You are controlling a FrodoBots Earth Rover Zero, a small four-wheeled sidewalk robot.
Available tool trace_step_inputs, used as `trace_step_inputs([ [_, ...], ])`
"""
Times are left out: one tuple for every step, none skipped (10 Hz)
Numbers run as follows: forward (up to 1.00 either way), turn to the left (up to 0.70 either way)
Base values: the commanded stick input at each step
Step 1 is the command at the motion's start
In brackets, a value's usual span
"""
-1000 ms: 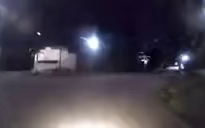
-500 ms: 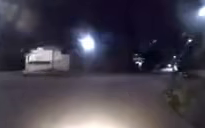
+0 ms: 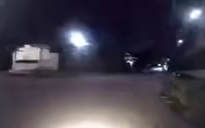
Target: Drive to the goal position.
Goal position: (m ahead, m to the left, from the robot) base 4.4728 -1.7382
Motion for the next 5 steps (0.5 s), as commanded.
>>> trace_step_inputs([
  [0.70, -0.06],
  [0.70, 0.00],
  [0.70, 0.00],
  [0.70, 0.00],
  [0.70, 0.00],
])
